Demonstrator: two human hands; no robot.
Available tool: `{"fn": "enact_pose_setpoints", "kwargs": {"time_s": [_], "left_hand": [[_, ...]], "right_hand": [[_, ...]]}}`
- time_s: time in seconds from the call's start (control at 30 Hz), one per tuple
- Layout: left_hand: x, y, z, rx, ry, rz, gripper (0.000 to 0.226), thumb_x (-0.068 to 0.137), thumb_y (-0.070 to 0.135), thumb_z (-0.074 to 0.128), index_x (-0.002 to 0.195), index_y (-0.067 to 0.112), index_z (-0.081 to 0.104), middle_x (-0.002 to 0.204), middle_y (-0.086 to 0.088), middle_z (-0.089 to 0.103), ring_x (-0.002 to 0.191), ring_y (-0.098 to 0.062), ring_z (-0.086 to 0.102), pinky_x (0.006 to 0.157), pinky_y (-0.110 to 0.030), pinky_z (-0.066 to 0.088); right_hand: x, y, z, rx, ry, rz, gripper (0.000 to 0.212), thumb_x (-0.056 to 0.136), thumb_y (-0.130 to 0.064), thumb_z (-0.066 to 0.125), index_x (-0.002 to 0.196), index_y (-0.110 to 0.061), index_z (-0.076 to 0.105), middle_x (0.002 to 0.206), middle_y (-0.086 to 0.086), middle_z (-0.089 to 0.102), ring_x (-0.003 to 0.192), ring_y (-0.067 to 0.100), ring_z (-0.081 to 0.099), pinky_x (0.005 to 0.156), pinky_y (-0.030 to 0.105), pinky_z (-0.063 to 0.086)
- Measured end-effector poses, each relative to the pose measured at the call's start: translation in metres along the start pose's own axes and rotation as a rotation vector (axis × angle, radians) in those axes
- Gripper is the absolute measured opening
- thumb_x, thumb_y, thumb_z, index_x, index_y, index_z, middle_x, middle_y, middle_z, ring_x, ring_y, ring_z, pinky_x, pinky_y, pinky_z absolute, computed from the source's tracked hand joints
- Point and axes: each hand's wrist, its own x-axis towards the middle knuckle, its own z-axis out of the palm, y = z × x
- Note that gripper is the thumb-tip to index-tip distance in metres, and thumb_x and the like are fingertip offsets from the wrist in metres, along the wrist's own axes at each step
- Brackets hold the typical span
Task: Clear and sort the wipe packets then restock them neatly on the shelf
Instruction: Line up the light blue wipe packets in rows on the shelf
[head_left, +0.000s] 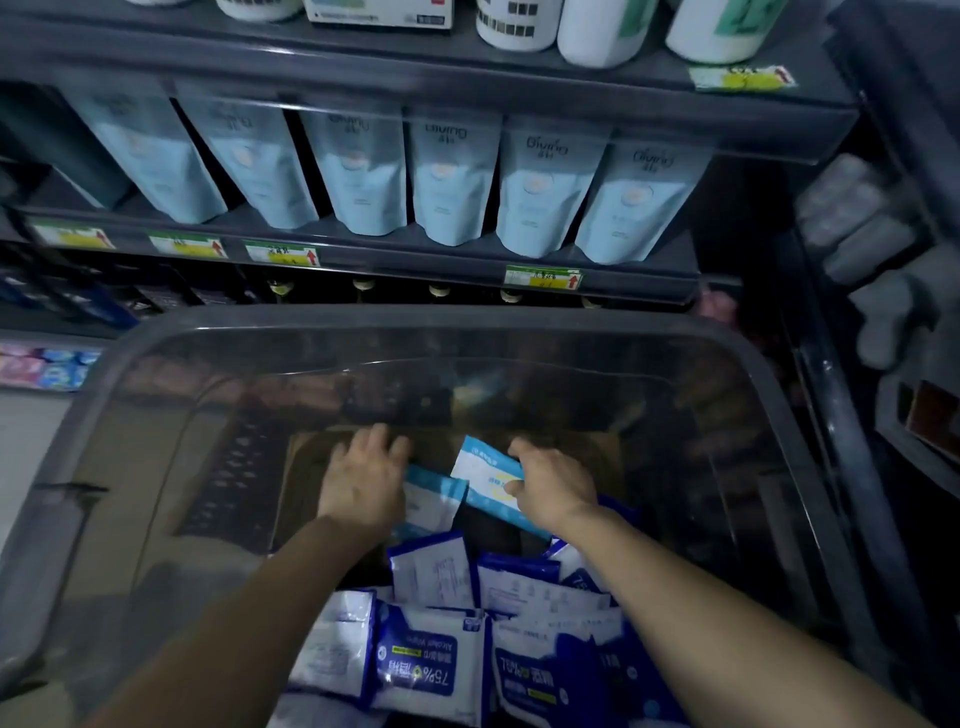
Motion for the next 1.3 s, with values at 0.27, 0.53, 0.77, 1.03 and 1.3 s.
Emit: {"fn": "enact_pose_setpoints", "kwargs": {"time_s": [0.27, 0.53, 0.77, 1.03, 1.3], "left_hand": [[0.005, 0.027, 0.008, 0.095, -0.121, 0.140, 0.066, 0.083, 0.031, 0.066, 0.139, 0.023, 0.032, 0.139, -0.003, 0.044, 0.129, -0.022, 0.042, 0.108, -0.037, 0.027], [-0.001, 0.009, -0.060, -0.521, -0.089, 0.254, 0.026, 0.077, 0.018, 0.070, 0.101, 0.017, 0.060, 0.094, 0.000, 0.063, 0.092, -0.022, 0.061, 0.071, -0.028, 0.045], [-0.035, 0.040, -0.129, -1.097, -0.284, 0.291, 0.019, 0.089, -0.003, 0.058, 0.101, 0.012, 0.060, 0.093, -0.007, 0.068, 0.077, -0.019, 0.067, 0.054, -0.028, 0.058], [-0.104, 0.129, -0.166, -1.341, -0.293, 0.551, 0.022, 0.087, -0.001, 0.063, 0.108, 0.007, 0.060, 0.098, -0.014, 0.070, 0.077, -0.021, 0.068, 0.072, -0.035, 0.058], [-0.204, 0.227, -0.160, -1.104, -0.247, 0.879, 0.024, 0.078, -0.003, 0.073, 0.080, 0.011, 0.053, 0.072, -0.009, 0.061, 0.062, -0.019, 0.055, 0.058, -0.034, 0.048]], "right_hand": [[-0.023, -0.004, -0.018, 0.105, 0.052, 0.028, 0.027, 0.095, -0.026, 0.057, 0.122, -0.025, 0.052, 0.126, 0.003, 0.061, 0.107, 0.024, 0.061, 0.076, 0.033, 0.051], [-0.084, -0.009, -0.060, 0.338, 0.319, 0.162, 0.025, 0.094, -0.024, 0.058, 0.118, -0.022, 0.056, 0.120, 0.002, 0.064, 0.100, 0.025, 0.063, 0.074, 0.032, 0.053], [-0.185, -0.010, -0.086, 0.485, 0.687, 0.322, 0.020, 0.091, -0.020, 0.058, 0.111, -0.018, 0.058, 0.110, 0.003, 0.067, 0.103, 0.026, 0.060, 0.082, 0.036, 0.047], [-0.321, 0.020, -0.079, 0.576, 0.974, 0.551, 0.023, 0.091, -0.024, 0.060, 0.114, -0.024, 0.060, 0.109, -0.003, 0.066, 0.096, 0.020, 0.060, 0.077, 0.035, 0.050], [-0.459, 0.048, -0.024, 0.593, 1.125, 0.772, 0.027, 0.092, -0.025, 0.061, 0.119, -0.029, 0.061, 0.115, -0.006, 0.066, 0.103, 0.017, 0.059, 0.080, 0.030, 0.047]]}}
